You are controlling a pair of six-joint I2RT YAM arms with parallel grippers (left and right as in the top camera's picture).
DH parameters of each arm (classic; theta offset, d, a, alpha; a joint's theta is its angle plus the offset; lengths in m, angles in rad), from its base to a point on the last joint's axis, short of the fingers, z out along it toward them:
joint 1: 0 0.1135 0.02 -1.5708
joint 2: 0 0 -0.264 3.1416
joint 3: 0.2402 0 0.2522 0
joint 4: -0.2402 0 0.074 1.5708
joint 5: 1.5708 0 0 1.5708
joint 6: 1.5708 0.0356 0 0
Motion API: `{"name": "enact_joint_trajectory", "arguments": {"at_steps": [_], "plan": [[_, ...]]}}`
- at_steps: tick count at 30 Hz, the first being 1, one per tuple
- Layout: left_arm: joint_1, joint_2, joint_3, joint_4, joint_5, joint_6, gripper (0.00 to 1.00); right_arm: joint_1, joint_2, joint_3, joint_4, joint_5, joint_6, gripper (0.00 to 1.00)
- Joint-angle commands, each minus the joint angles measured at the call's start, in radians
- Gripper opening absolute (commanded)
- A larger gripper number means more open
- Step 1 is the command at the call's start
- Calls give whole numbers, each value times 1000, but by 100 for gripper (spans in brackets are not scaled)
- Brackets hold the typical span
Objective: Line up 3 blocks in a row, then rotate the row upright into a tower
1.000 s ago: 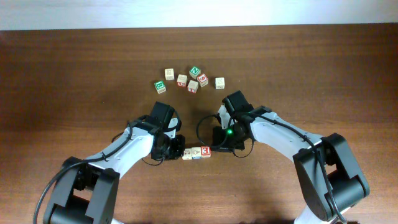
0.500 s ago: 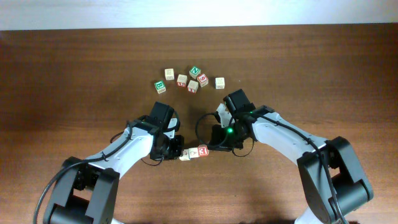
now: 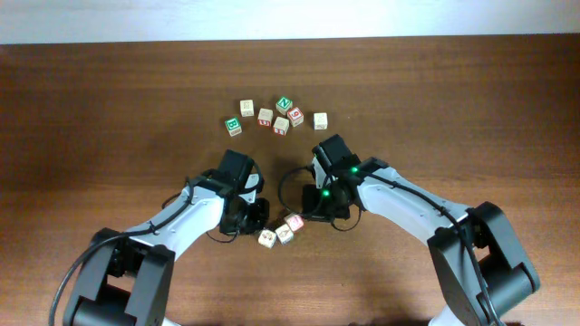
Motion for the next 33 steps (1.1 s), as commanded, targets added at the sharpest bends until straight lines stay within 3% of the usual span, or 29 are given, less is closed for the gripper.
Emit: {"name": "enact_joint_trajectory", "arguments": {"at_steps": [1,9,12,16,19,23,33], "plan": [[-3,7,12,2,34,9,0,9,-2,18,6,50,24,10],[6,6,126,-6,-60,21,0,11,-8,101,-85,-90,-33,13],[61,6,244,-47,-218,20,0,45,-7,113,-121,-80,-33,26],[242,6,306,-27,-256,-24,0,178,-6,113,-145,60,46,37],[338,6,306,-16,-255,-31,0,247,3,112,-150,121,96,35],[389,6,306,-20,-254,-34,0,299,14,112,-164,145,129,17],[386,6,306,-21,-247,-37,0,276,73,135,-130,185,169,12]]}}
